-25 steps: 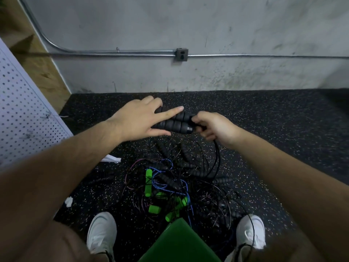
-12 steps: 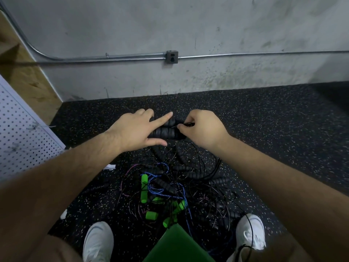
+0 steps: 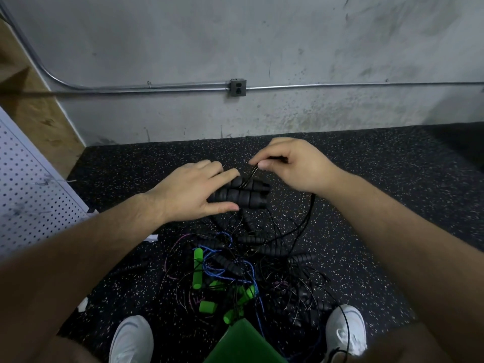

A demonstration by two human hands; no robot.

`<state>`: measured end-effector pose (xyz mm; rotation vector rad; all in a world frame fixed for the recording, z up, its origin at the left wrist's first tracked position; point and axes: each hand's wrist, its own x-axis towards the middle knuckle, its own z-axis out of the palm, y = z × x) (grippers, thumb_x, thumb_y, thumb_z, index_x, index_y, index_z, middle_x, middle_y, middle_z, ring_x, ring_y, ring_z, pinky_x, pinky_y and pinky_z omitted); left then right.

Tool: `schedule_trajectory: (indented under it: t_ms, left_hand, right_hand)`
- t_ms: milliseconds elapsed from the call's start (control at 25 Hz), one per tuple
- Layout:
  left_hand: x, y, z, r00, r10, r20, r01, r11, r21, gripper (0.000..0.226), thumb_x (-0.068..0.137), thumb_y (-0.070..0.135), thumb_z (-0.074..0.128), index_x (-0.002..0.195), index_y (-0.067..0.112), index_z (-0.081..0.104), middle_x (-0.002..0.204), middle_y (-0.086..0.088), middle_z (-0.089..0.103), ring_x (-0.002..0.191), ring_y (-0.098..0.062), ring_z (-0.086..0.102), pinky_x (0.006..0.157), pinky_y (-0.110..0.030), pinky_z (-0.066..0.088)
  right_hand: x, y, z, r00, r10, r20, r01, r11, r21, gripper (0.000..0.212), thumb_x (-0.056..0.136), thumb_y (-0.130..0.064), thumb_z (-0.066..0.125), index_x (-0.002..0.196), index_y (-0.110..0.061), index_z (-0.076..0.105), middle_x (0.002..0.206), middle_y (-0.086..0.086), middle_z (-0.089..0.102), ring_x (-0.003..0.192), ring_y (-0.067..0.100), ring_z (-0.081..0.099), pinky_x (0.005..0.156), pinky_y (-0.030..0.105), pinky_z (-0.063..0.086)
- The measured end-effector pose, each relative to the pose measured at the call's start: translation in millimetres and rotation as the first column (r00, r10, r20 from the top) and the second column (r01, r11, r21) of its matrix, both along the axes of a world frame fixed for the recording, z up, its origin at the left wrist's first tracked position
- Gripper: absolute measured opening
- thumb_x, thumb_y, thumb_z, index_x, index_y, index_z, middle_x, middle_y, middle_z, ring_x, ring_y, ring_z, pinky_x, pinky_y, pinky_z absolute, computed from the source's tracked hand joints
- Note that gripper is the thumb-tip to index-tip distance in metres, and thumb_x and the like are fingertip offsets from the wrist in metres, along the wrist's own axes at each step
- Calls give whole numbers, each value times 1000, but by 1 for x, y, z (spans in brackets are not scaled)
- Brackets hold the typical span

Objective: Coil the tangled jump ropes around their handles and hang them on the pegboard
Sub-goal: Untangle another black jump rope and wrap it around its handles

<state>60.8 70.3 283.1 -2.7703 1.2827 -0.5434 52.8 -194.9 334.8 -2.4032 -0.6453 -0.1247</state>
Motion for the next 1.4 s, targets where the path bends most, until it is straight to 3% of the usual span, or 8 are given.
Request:
schedule_trajectory:
  t_ms: [200, 520, 720, 840, 960, 1160, 1240, 1400]
  left_hand:
    - [-15, -16, 12, 1000, -17, 6, 18, 973, -231, 76, 92, 76, 37, 142, 20, 47, 105, -1, 56, 94, -21, 54, 83, -40, 52]
    - [9, 4, -2, 939, 258, 227, -270, 963, 21, 77, 92, 73, 36, 145, 18, 46, 107, -11, 55, 95, -29, 51, 74, -41, 44]
    - [16, 12, -8, 945, 297, 139, -307, 950, 51, 80, 87, 75, 30, 142, 21, 50, 105, -8, 56, 96, -27, 53, 76, -41, 45]
    - [14, 10, -4, 964, 254, 79, -260, 963, 75, 79, 86, 77, 32, 142, 24, 49, 108, -6, 57, 98, -24, 52, 79, -39, 44]
    - [7, 3, -2, 998, 52, -22, -50, 996, 67, 77, 87, 82, 34, 140, 29, 49, 107, 1, 56, 95, -17, 50, 80, -36, 46]
    - [-21, -21, 14, 975, -58, -212, 6, 971, -240, 72, 84, 81, 45, 138, 34, 47, 103, 9, 53, 97, -12, 49, 85, -35, 50]
    - [-26, -23, 16, 986, 2, -165, -46, 965, -259, 75, 83, 81, 43, 140, 33, 47, 105, 9, 53, 98, -12, 48, 86, -36, 51]
    - [-13, -23, 10, 984, 174, -44, -179, 962, -205, 80, 85, 81, 42, 144, 27, 46, 109, 0, 56, 100, -20, 52, 85, -40, 50]
  right_hand:
    - [-3, 3, -28, 883, 37, -468, 182, 892, 413, 20, 100, -9, 57, 113, -7, 72, 99, 0, 74, 85, 10, 68, 80, 21, 50]
    - [-46, 67, -61, 748, -62, -661, 201, 970, 136, 32, 109, -32, 37, 108, -10, 59, 73, -1, 59, 54, 11, 53, 52, 22, 46]
    - [-62, 65, -2, 760, -77, -646, -80, 974, -211, 32, 105, -26, 44, 80, -13, 59, 56, -8, 63, 48, 11, 61, 47, 19, 42]
    - [-53, 49, 26, 965, -112, -237, -4, 897, -442, 22, 103, -32, 47, 90, -24, 62, 77, -7, 62, 60, 8, 58, 49, 24, 40]
    - [-29, 24, 33, 994, -71, 80, 99, 903, -418, 17, 102, -35, 52, 106, -30, 68, 83, -19, 63, 71, -3, 54, 61, 25, 38]
    - [2, -10, -15, 964, -36, -264, 40, 999, 8, 15, 100, -27, 57, 101, -20, 70, 98, -9, 71, 88, 9, 67, 82, 31, 55]
    - [-7, 0, -31, 893, 21, -450, 87, 972, 219, 18, 102, -4, 49, 90, -10, 61, 91, 5, 64, 74, 7, 66, 71, 22, 55]
    - [-34, 43, -70, 923, -96, -373, 29, 983, -183, 17, 106, -13, 41, 92, -15, 51, 81, 2, 55, 65, 8, 51, 57, 21, 39]
